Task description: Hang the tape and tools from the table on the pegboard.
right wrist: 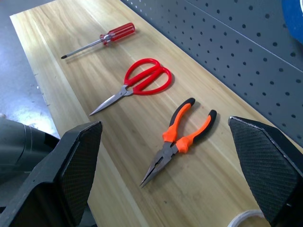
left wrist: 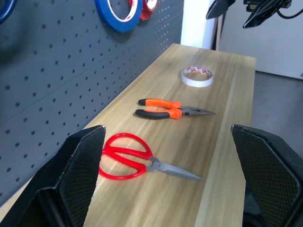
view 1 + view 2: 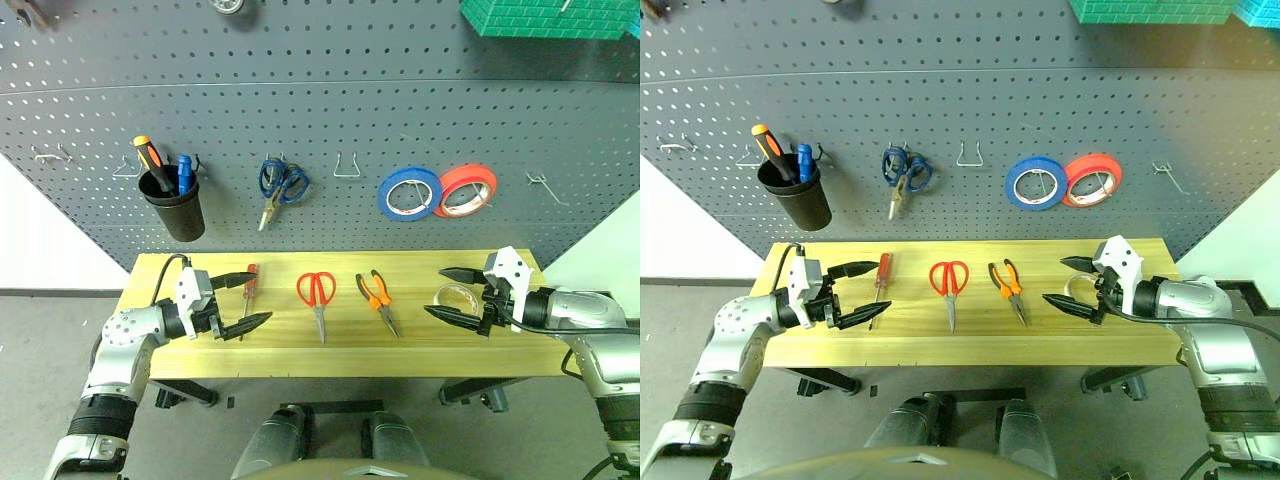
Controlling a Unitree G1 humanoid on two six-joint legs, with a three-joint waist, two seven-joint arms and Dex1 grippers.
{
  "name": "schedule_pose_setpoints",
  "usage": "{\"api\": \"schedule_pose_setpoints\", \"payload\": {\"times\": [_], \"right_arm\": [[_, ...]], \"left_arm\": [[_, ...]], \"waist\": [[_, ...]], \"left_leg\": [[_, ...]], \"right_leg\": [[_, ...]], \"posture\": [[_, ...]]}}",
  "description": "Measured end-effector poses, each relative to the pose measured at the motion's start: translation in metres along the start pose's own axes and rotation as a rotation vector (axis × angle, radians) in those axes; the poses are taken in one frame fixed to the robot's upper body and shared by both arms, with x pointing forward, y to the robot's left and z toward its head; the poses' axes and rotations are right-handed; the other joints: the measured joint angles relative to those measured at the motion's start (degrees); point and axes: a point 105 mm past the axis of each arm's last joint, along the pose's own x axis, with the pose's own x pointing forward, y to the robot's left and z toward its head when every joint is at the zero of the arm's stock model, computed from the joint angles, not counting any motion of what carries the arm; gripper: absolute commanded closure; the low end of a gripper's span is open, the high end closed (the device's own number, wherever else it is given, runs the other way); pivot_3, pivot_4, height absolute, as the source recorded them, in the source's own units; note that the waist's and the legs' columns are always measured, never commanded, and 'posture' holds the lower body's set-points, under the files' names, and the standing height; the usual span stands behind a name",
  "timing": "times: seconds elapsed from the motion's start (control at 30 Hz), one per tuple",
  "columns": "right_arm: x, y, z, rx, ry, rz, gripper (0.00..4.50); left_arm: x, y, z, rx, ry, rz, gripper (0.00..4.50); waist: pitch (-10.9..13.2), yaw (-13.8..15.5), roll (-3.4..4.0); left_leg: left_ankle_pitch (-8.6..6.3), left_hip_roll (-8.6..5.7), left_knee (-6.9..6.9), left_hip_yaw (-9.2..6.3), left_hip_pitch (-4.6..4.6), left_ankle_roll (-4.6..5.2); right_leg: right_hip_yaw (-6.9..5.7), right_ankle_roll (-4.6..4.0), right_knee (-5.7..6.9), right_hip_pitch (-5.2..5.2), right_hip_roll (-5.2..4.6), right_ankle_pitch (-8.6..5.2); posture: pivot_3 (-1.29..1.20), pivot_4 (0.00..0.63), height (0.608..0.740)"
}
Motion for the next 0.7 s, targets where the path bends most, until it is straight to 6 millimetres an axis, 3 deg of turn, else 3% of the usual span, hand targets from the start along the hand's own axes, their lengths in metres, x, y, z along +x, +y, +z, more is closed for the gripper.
{"api": "schedule_pose_setpoints", "payload": {"times": [0.27,0.57,0.7], "right_arm": [[-0.001,-0.002,-0.006,0.038,0.019,-0.029,0.0],[-0.002,-0.007,-0.01,0.039,0.021,-0.032,0.0],[-0.001,-0.011,-0.016,0.049,0.038,-0.049,0.0]], "left_arm": [[-0.002,-0.001,-0.009,-0.005,0.026,-0.019,0.06],[0.003,-0.003,-0.003,0.019,0.014,-0.021,0.06],[0.008,-0.005,-0.003,0.017,0.01,-0.026,0.06]], "waist": [[0.0,0.0,0.0],[-0.4,0.0,0.03],[-0.8,0.0,0.06]], "left_leg": [[0.0,0.01,0.0,0.0,0.01,0.0],[0.01,0.0,0.01,0.02,0.13,-0.01],[0.0,0.02,0.01,0.03,0.38,-0.02]], "right_leg": [[0.0,-0.01,0.0,0.0,0.01,0.0],[0.0,0.03,0.0,0.1,0.04,0.03],[0.0,0.02,0.01,0.27,0.06,0.06]], "posture": [[-0.02,0.102,0.74],[-0.02,0.04,0.74],[-0.02,0.052,0.74]]}}
